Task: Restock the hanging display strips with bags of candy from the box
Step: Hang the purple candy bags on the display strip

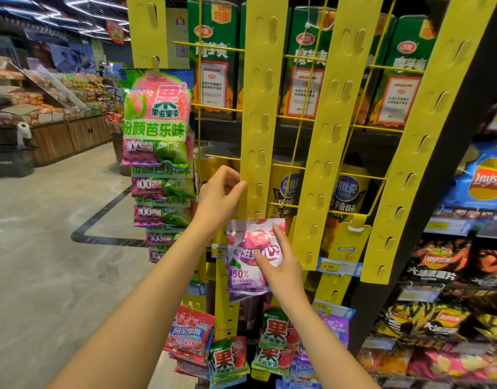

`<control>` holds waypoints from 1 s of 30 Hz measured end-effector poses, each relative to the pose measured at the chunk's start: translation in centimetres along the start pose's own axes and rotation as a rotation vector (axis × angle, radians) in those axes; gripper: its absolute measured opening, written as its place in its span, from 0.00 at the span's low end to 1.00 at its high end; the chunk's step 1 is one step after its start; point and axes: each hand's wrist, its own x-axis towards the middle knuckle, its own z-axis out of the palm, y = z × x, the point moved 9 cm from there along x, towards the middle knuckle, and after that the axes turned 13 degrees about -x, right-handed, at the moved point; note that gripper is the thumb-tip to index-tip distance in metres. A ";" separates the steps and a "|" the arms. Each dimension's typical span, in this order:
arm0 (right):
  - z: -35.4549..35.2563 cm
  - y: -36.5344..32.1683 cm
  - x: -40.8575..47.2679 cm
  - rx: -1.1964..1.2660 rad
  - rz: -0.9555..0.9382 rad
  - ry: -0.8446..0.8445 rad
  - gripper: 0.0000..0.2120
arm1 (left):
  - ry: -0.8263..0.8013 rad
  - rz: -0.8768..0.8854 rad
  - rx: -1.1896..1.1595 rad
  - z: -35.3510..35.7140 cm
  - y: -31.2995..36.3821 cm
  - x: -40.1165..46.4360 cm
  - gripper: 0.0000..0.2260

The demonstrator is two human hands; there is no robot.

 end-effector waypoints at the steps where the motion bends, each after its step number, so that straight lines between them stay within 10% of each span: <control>1: 0.1 0.1 0.1 -0.024 -0.001 0.007 0.30 | 0.019 0.008 0.018 -0.1 0.0 -0.1 0.04; 11: 1.5 2.1 -0.9 -0.235 0.066 -0.099 0.29 | 0.058 0.103 0.315 -0.9 -0.3 -2.9 0.24; 20: -1.3 2.1 -3.3 -0.666 0.007 -0.080 0.13 | -0.215 0.345 0.934 3.2 -1.2 -7.2 0.15; 30: -5.7 6.8 -5.1 -0.970 0.036 -0.083 0.13 | -0.444 0.390 0.987 11.5 -4.4 -13.7 0.16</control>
